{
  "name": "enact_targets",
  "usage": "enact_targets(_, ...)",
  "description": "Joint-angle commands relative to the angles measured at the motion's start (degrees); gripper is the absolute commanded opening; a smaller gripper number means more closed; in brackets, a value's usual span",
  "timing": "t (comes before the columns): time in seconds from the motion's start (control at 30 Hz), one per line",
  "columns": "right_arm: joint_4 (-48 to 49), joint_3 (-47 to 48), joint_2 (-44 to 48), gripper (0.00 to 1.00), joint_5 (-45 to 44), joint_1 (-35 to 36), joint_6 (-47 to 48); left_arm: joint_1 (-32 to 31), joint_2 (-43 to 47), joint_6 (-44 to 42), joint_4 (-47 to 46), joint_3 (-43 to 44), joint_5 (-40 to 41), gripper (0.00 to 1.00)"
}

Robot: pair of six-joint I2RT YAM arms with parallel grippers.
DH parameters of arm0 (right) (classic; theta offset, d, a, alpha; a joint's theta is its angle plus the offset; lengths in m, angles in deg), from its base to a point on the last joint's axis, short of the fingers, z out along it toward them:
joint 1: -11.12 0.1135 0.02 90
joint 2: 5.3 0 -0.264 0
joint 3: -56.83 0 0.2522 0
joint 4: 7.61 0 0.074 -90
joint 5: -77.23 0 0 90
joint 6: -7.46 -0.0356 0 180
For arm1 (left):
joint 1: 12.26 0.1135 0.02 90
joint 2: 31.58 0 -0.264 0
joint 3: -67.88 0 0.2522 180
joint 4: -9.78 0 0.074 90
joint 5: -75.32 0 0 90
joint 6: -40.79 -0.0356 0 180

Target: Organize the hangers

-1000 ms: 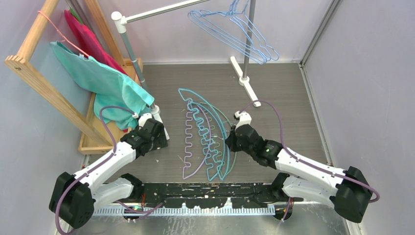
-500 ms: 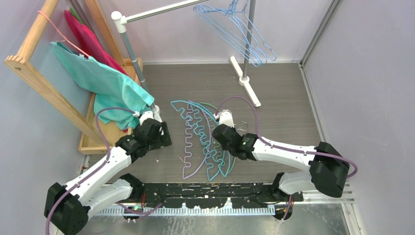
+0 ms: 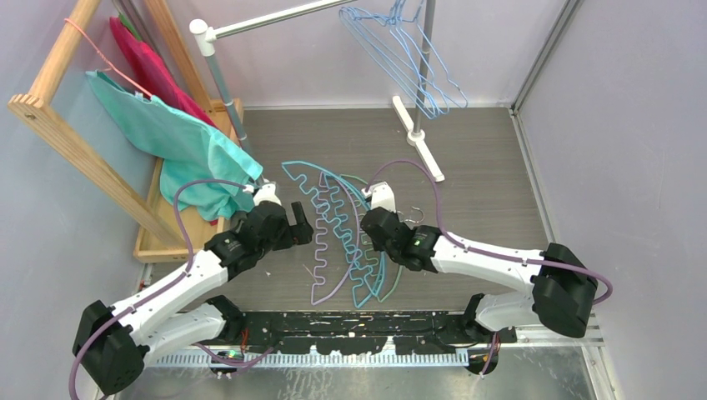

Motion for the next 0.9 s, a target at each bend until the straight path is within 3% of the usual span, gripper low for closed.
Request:
enact_targets(0.0, 5.15, 2.08, 1.11, 0.01, -0.02, 0.87, -0.39, -0.29, 0.13, 2.03, -5.68, 0.49, -1.05, 0.98)
enact_targets(0.23, 5.79, 4.11, 1.41, 0.01, 1.51, 4.22, 1.04, -0.3, -3.05, 2.27, -5.74, 1.12, -0.57, 0.98)
enact_targets(0.87, 13.58, -0.44, 18.39, 0.01, 23.35, 6.07, 3.78, -0.3, -8.55, 0.79, -7.05, 2.01, 1.01, 0.98)
